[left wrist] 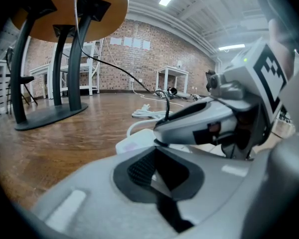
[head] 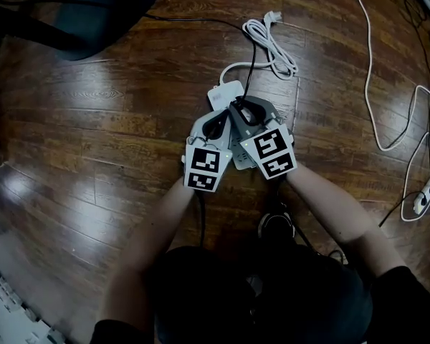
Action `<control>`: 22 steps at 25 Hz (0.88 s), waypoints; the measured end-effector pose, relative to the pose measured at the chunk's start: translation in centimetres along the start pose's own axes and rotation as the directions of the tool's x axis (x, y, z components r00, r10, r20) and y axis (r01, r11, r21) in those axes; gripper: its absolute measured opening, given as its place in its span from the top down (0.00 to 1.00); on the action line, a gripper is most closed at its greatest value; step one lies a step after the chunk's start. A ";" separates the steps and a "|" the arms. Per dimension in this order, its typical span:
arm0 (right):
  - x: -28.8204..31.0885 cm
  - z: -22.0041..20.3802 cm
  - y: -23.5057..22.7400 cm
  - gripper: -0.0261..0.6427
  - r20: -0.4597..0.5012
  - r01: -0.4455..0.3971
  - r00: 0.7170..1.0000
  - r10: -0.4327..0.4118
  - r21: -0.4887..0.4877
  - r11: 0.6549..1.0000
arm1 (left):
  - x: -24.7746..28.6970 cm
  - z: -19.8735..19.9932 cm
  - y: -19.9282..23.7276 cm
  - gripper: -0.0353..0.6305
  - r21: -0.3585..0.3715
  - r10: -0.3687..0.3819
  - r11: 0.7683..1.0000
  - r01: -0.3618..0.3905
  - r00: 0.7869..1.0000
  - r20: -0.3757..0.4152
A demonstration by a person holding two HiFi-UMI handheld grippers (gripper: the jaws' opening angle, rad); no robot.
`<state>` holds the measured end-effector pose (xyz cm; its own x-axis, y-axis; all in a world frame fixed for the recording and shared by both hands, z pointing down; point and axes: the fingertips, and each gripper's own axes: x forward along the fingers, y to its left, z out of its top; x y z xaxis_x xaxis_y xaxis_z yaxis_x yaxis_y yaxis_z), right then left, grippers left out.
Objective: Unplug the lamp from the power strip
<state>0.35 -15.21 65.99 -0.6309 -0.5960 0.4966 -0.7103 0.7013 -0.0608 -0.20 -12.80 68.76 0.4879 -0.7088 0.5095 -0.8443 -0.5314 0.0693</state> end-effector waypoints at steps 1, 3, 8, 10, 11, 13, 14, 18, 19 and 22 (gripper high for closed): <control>0.0 0.0 0.0 0.88 0.002 -0.001 1.000 0.001 0.007 1.000 | 0.0 0.0 0.0 0.95 0.000 0.001 1.000 -0.001 1.000 0.001; -0.1 0.1 -0.1 0.88 0.017 -0.003 1.000 0.002 0.015 1.000 | 0.0 -0.1 0.0 0.95 -0.002 0.002 1.000 -0.002 1.000 0.004; -0.8 1.9 2.1 0.88 0.115 -0.051 0.991 0.063 -0.111 0.993 | -0.1 0.0 0.0 0.95 0.003 -0.001 1.000 0.001 1.000 0.010; -0.9 1.9 2.5 0.88 0.115 -0.053 0.991 0.069 -0.142 0.988 | 0.0 0.1 0.0 0.95 0.012 -0.004 1.000 0.004 1.000 0.008; -1.0 1.8 2.4 0.88 0.111 -0.052 0.991 0.069 -0.148 0.988 | 0.1 0.0 0.0 0.95 0.010 -0.004 1.000 0.004 1.000 0.005; -1.4 1.5 2.2 0.88 0.106 -0.050 0.992 0.064 -0.132 0.990 | 0.1 0.0 0.1 0.95 -0.026 0.003 1.000 -0.003 1.000 -0.001; -1.6 1.6 2.1 0.88 0.108 -0.051 0.992 0.064 -0.116 0.992 | 0.0 0.0 0.2 0.95 -0.048 0.012 0.999 -0.013 1.000 -0.003; -2.4 2.5 1.6 0.88 0.136 -0.045 0.989 0.056 -0.082 0.996 | -0.4 0.5 0.0 0.95 -0.053 0.033 0.998 -0.033 0.999 0.012; -2.6 2.8 1.5 0.88 0.144 -0.042 0.988 0.053 -0.079 0.996 | -0.6 0.8 -0.1 0.95 -0.050 0.032 0.998 -0.031 0.999 0.026; -3.3 4.3 1.3 0.88 0.178 -0.038 0.983 0.050 -0.067 0.997 | -1.6 2.7 0.5 0.95 -0.047 0.052 0.998 -0.048 0.996 0.079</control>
<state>0.18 -14.00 60.49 -0.7110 -0.6205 0.3309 -0.6631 0.7483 -0.0216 -0.76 -13.17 65.64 0.4598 -0.7698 0.4426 -0.8762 -0.4742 0.0855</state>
